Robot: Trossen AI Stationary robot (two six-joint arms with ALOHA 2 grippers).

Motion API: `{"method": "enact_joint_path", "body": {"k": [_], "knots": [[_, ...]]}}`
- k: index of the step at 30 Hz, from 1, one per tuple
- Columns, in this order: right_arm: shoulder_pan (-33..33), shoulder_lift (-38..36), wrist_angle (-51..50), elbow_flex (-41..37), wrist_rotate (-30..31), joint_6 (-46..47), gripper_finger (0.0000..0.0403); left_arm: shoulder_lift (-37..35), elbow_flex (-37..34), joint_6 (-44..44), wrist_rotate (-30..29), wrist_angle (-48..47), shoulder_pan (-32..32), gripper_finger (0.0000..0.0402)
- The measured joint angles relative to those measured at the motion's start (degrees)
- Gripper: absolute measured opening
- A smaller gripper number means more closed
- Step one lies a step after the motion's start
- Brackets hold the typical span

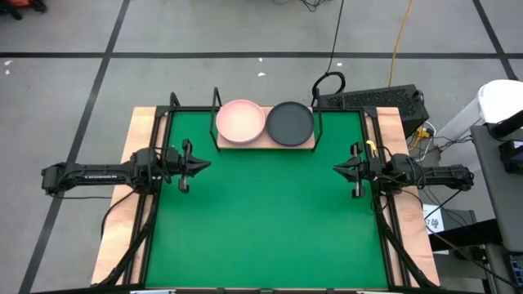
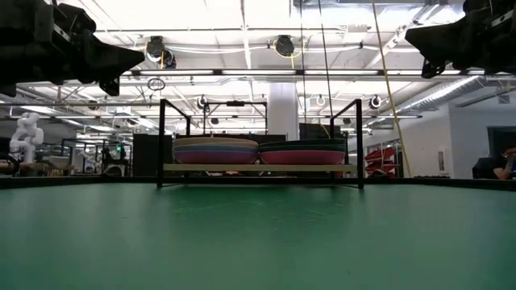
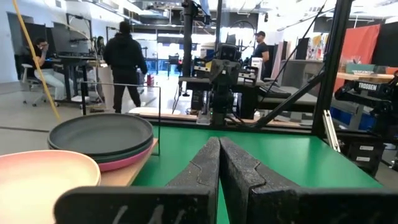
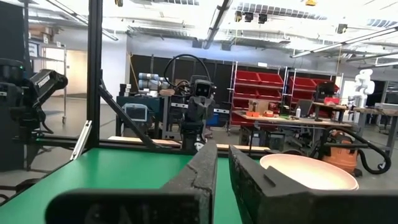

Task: Place and stack plates onto a shelf
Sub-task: Return to Home Position

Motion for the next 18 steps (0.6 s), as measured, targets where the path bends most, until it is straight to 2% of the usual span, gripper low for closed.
{"method": "enact_joint_path", "body": {"k": [18], "knots": [[0.0, 0.0, 0.0, -0.1, 0.0, 0.0, 0.0029, 0.0, 0.0, -0.1, 0.0, 0.1, 0.0, 0.0016]]}}
